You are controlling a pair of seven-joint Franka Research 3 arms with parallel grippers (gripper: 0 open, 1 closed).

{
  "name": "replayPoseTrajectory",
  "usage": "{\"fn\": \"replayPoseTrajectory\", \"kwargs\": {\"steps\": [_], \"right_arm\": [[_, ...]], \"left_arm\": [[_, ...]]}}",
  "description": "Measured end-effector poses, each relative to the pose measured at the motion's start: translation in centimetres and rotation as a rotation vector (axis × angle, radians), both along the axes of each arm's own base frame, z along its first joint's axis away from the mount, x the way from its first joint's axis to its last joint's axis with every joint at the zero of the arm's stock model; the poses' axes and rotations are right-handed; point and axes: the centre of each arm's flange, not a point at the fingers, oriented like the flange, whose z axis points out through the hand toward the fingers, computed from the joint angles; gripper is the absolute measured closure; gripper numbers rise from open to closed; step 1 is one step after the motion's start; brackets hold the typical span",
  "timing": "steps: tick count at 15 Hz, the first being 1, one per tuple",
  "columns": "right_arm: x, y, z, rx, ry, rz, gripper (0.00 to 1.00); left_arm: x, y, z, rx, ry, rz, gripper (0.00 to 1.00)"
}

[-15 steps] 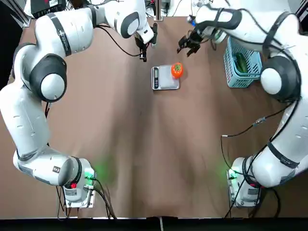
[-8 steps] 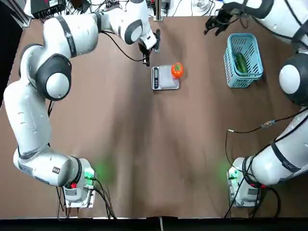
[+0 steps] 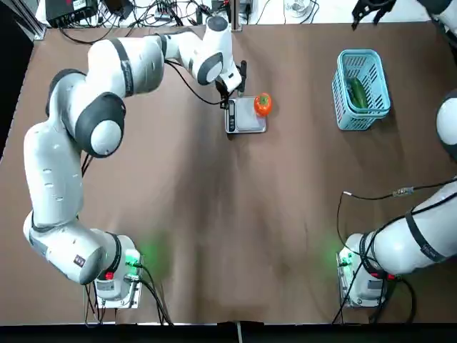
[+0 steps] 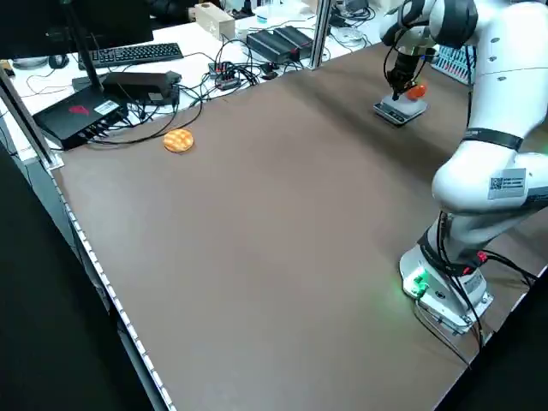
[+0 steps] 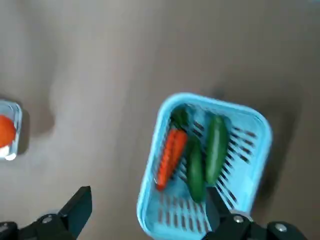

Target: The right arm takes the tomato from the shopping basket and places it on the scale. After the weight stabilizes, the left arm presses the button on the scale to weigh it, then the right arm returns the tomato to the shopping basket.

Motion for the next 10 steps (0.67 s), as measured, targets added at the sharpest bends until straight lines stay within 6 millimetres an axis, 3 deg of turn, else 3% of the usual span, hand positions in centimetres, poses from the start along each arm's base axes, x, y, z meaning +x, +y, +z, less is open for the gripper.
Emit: {"fn": "replayPoseTrajectory", "kwargs": {"steps": [5,10], "right_arm": [[-3.3,-2.9,5.4,-0.022,0.024,-0.052,0.00],[-4.1,-2.0,5.7,-0.013,0.053,-0.131,0.00]], "left_arm": [[0.5,-1.4,-0.6,-0.016,-0.025,0.012,0.99],[1.3,-1.5,-2.5,-0.039,-0.038,0.024,0.99]]}}
